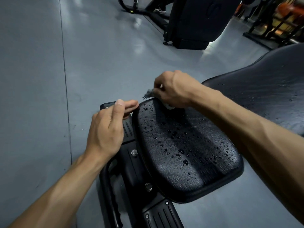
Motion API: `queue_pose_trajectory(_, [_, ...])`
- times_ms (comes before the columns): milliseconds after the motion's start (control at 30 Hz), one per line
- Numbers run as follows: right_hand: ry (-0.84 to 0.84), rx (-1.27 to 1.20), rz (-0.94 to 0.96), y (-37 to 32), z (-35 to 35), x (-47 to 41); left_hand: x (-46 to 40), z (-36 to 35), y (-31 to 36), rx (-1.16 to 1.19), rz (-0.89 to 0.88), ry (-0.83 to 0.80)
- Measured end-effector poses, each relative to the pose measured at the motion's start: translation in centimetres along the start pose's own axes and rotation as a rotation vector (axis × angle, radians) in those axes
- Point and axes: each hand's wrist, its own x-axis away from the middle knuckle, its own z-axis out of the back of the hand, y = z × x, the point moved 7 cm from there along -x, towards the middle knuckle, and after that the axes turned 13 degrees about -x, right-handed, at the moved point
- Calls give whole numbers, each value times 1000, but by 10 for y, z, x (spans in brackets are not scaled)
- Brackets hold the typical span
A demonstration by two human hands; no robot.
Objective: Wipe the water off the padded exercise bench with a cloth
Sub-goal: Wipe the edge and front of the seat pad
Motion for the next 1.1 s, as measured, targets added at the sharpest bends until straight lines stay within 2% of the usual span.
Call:
queue_pose_trajectory(167, [1,-4,-97,21,18,3,1,-2,-5,42,17,-14])
queue_pose_trajectory(367, [34,-80,66,-19,-10,6,-2,0,-4,19,11,-16])
queue_pose_trajectory(567, [167,-38,-135,31,19,13,-2,-1,-8,21,10,-14])
queue_pose_trajectory(767, [169,8,75,-11,-6,18,-4,0,-7,10,13,2])
queue_pose_trajectory(1000, [299,78,-77,37,25,34,-4,-2,-10,49,25,-8])
queue_pose_trajectory(1100, [294,57,13,13,11,34,-2,-3,-8,59,29,2])
